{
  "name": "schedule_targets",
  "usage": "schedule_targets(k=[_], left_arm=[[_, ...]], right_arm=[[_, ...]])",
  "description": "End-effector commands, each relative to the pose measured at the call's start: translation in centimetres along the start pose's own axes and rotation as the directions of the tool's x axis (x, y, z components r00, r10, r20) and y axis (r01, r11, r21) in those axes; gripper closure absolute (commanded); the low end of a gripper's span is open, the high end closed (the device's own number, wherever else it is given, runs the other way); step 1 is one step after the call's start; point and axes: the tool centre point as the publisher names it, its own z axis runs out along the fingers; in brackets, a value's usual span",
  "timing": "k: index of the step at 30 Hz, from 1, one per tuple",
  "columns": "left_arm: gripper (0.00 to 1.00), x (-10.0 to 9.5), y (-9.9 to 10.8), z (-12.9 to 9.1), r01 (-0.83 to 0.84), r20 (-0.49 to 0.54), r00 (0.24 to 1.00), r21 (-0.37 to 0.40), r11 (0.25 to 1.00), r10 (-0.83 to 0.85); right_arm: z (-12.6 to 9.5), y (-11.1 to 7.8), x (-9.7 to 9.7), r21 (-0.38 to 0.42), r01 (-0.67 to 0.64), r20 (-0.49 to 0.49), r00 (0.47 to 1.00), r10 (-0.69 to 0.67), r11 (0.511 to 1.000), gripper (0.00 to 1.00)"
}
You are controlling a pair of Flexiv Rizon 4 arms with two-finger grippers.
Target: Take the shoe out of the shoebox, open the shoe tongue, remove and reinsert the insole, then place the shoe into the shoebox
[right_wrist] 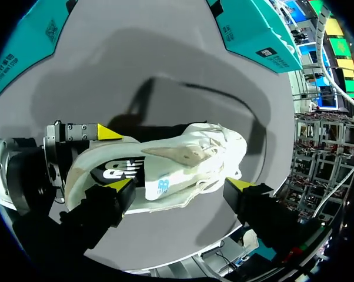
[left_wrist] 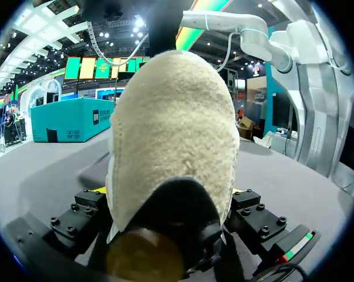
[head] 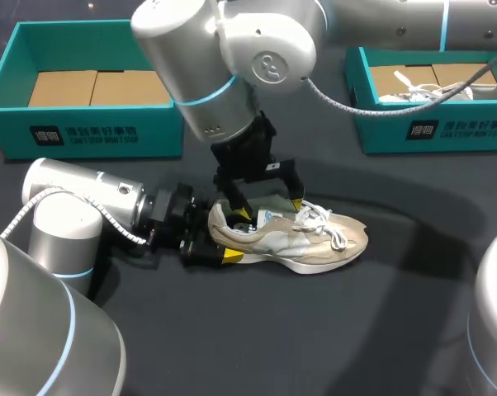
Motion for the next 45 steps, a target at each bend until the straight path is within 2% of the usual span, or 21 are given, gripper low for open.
schedule_targets(k=[1,12,24,29,37,45], left_arm=[[1.00,0.1,0.1,0.1,0.000,0.002,1.000,-0.002,1.000,0.000],[1.00,0.1,0.1,0.1,0.000,0.002,1.000,-0.002,1.000,0.000],[1.00,0.1,0.1,0.1,0.000,0.002,1.000,-0.002,1.000,0.000],[1.00,0.1,0.1,0.1,0.000,0.002,1.000,-0.002,1.000,0.000],[1.00,0.1,0.1,0.1,0.000,0.002,1.000,-0.002,1.000,0.000],[1.00,0.1,0.1,0.1,0.000,0.002,1.000,-0.002,1.000,0.000]], right_arm=[[0.3,-0.4,1.0,-0.031,-0.382,0.031,0.923,0.382,0.924,0.00],[2.0,0.1,1.3,-0.064,-0.381,0.065,0.921,0.384,0.923,0.00],[3.6,0.6,-0.5,-0.090,-0.391,0.077,0.914,0.398,0.916,0.00],[3.1,0.4,-0.7,-0.109,-0.398,0.067,0.911,0.406,0.911,0.00],[3.1,-0.1,-2.1,-0.103,-0.426,0.039,0.901,0.431,0.899,0.00],[2.9,-0.3,-3.3,-0.100,-0.431,0.027,0.900,0.435,0.897,0.05]])
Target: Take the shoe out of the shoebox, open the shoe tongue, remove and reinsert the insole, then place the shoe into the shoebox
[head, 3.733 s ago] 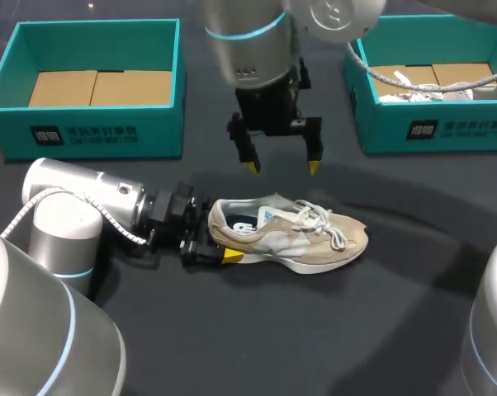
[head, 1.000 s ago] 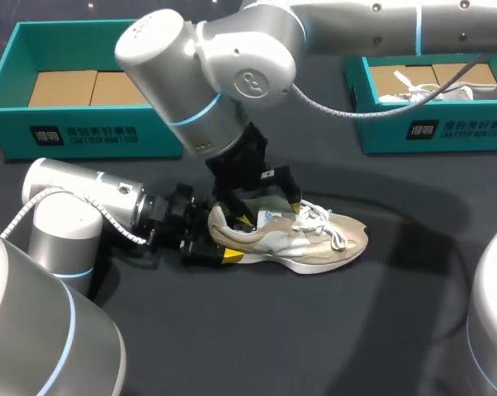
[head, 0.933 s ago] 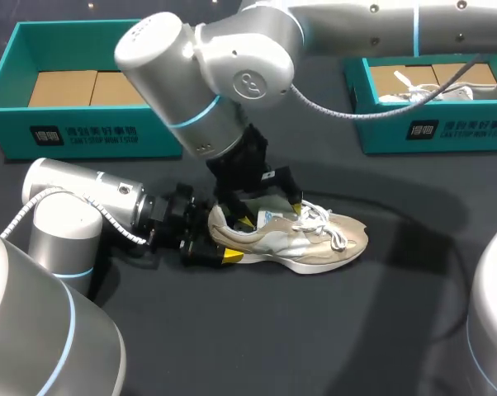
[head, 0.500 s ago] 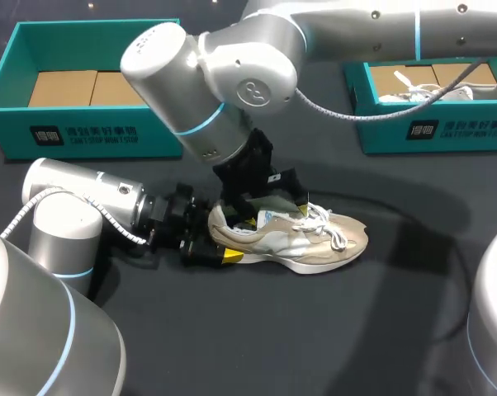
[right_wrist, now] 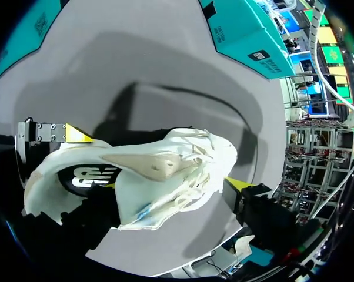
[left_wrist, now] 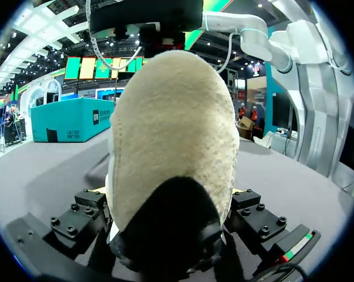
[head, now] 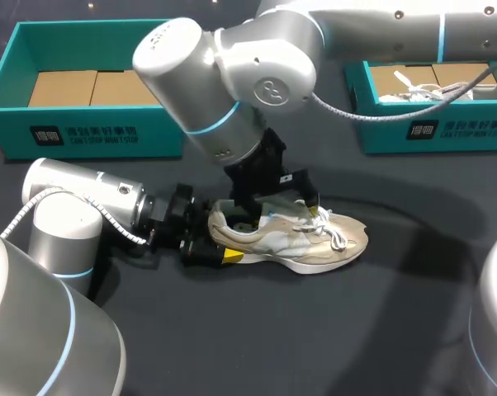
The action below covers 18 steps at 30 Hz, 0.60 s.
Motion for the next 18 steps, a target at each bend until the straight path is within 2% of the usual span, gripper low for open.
schedule_targets(k=[1,8,12,18], left_arm=[[1.00,0.1,0.1,0.1,0.000,0.002,1.000,-0.002,1.000,0.000],[1.00,0.1,0.1,0.1,0.000,0.002,1.000,-0.002,1.000,0.000],[1.00,0.1,0.1,0.1,0.000,0.002,1.000,-0.002,1.000,0.000],[1.00,0.1,0.1,0.1,0.000,0.002,1.000,-0.002,1.000,0.000]], right_arm=[[0.0,-0.6,-0.6,-0.006,-0.447,-0.024,0.894,0.447,0.894,0.05],[0.6,-0.4,1.8,0.030,-0.397,-0.043,0.916,0.398,0.917,0.06],[0.3,-0.9,2.3,0.039,-0.393,-0.035,0.919,0.394,0.919,0.08],[-0.5,-2.0,1.3,0.035,-0.412,-0.033,0.910,0.413,0.910,0.27]])
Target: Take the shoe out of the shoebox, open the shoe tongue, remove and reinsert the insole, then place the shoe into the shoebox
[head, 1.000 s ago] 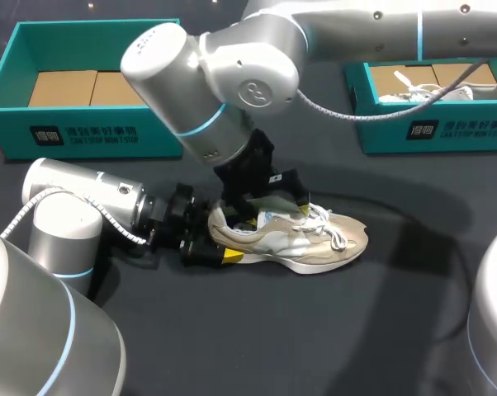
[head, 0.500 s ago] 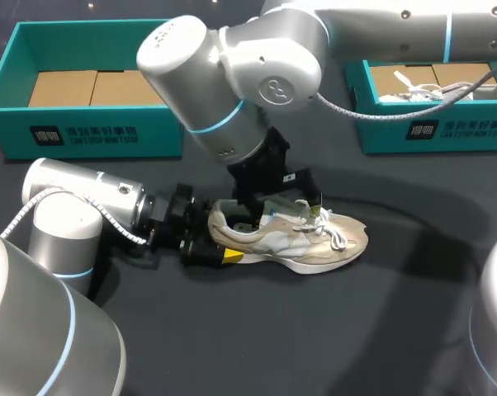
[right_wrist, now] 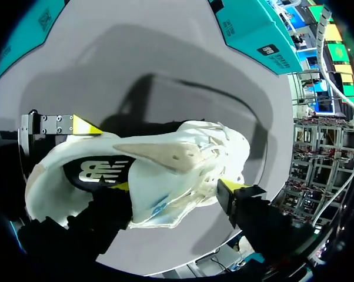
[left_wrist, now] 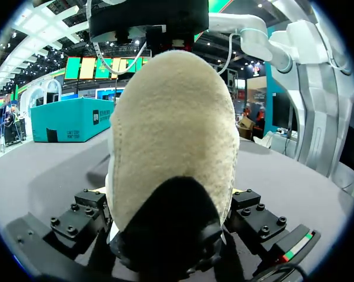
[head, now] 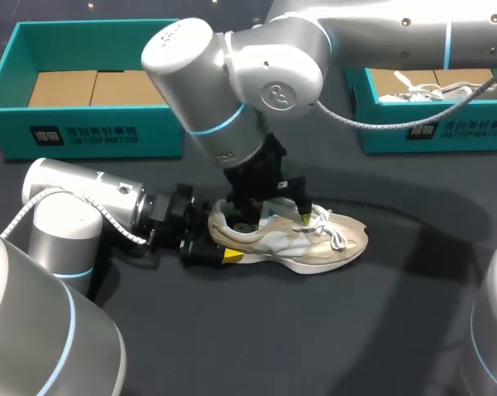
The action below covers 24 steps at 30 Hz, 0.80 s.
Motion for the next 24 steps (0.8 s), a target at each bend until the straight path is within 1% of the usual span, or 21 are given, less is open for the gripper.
schedule_targets(k=[1,3,7,11,12,14,15,19,20,21,22,23,24], left_arm=[[1.00,0.1,0.1,0.1,0.000,0.002,1.000,-0.002,1.000,0.000],[1.00,0.1,0.1,0.1,0.000,0.002,1.000,-0.002,1.000,0.000],[1.00,0.1,0.1,0.1,0.000,0.002,1.000,-0.002,1.000,0.000],[1.00,0.1,0.1,0.1,0.000,0.002,1.000,-0.002,1.000,0.000],[1.00,0.1,0.1,0.1,0.000,0.002,1.000,-0.002,1.000,0.000],[1.00,0.1,0.1,0.1,0.000,0.002,1.000,-0.002,1.000,0.000],[1.00,0.1,0.1,0.1,0.000,0.002,1.000,-0.002,1.000,0.000],[1.00,0.1,0.1,0.1,0.000,0.002,1.000,-0.002,1.000,0.000],[1.00,0.1,0.1,0.1,0.000,0.002,1.000,-0.002,1.000,0.000],[1.00,0.1,0.1,0.1,0.000,0.002,1.000,-0.002,1.000,0.000],[1.00,0.1,0.1,0.1,0.000,0.002,1.000,-0.002,1.000,0.000],[1.00,0.1,0.1,0.1,0.000,0.002,1.000,-0.002,1.000,0.000],[1.00,0.1,0.1,0.1,0.000,0.002,1.000,-0.002,1.000,0.000]], right_arm=[[-0.9,-1.1,-0.4,-0.016,-0.421,-0.001,0.907,0.421,0.907,0.33],[-1.1,-1.2,-0.7,-0.014,-0.422,0.002,0.906,0.422,0.906,0.36],[-1.5,-1.1,-1.4,-0.011,-0.422,0.010,0.907,0.422,0.907,0.35],[-1.6,-0.6,-2.2,0.004,-0.414,0.014,0.910,0.414,0.910,0.38],[-1.5,-0.5,-2.4,0.008,-0.411,0.012,0.912,0.411,0.912,0.40],[-1.5,-0.3,-2.7,0.016,-0.402,0.003,0.916,0.402,0.915,0.48],[-1.5,-0.2,-2.8,0.019,-0.400,0.002,0.917,0.400,0.917,0.51],[-1.8,-0.1,-3.1,0.041,-0.375,-0.009,0.927,0.376,0.926,0.53],[-1.9,-0.1,-3.1,0.047,-0.365,-0.014,0.930,0.366,0.930,0.55],[-1.9,-0.1,-3.1,0.050,-0.359,-0.018,0.933,0.361,0.932,0.58],[-1.9,-0.1,-3.2,0.052,-0.352,-0.028,0.935,0.354,0.935,0.65],[-1.9,-0.2,-3.3,0.057,-0.340,-0.044,0.939,0.342,0.939,0.74],[-1.9,-0.2,-3.4,0.059,-0.337,-0.052,0.939,0.340,0.940,0.90]])
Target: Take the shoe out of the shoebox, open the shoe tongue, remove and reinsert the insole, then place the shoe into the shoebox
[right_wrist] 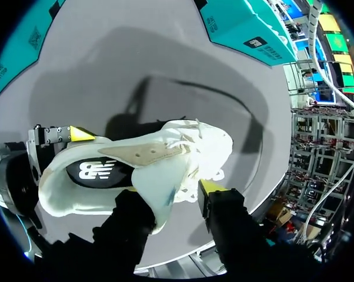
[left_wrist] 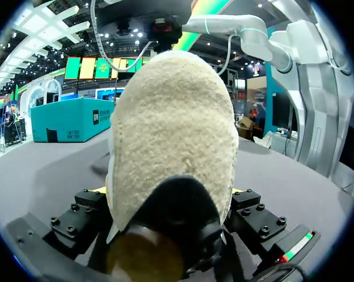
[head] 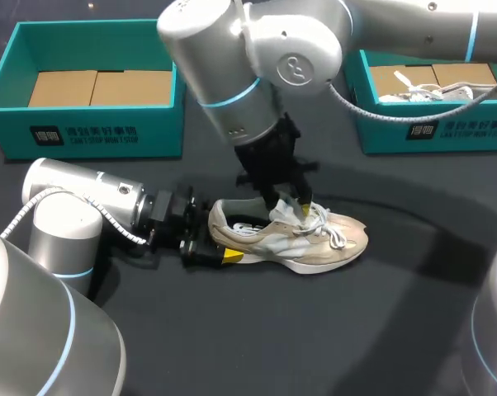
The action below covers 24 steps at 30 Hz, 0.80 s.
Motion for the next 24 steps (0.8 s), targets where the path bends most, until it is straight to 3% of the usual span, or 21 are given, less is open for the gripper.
schedule_targets(k=[1,4,8,10,24], left_arm=[[1.00,0.1,0.1,0.1,0.000,0.002,1.000,-0.002,1.000,0.000],[1.00,0.1,0.1,0.1,0.000,0.002,1.000,-0.002,1.000,0.000],[1.00,0.1,0.1,0.1,0.000,0.002,1.000,-0.002,1.000,0.000],[1.00,0.1,0.1,0.1,0.000,0.002,1.000,-0.002,1.000,0.000],[1.00,0.1,0.1,0.1,0.000,0.002,1.000,-0.002,1.000,0.000]], right_arm=[[0.3,-0.5,-1.1,0.012,-0.275,-0.049,0.960,0.276,0.961,1.00],[0.3,-0.5,-1.6,0.018,-0.218,-0.092,0.971,0.218,0.976,1.00],[0.3,-0.1,-2.2,0.008,-0.006,-0.193,0.981,0.007,1.000,1.00],[0.7,-0.1,-2.8,0.045,-0.044,-0.238,0.970,0.054,0.998,1.00],[0.7,-0.1,-2.8,0.045,-0.044,-0.238,0.970,0.054,0.998,1.00]])
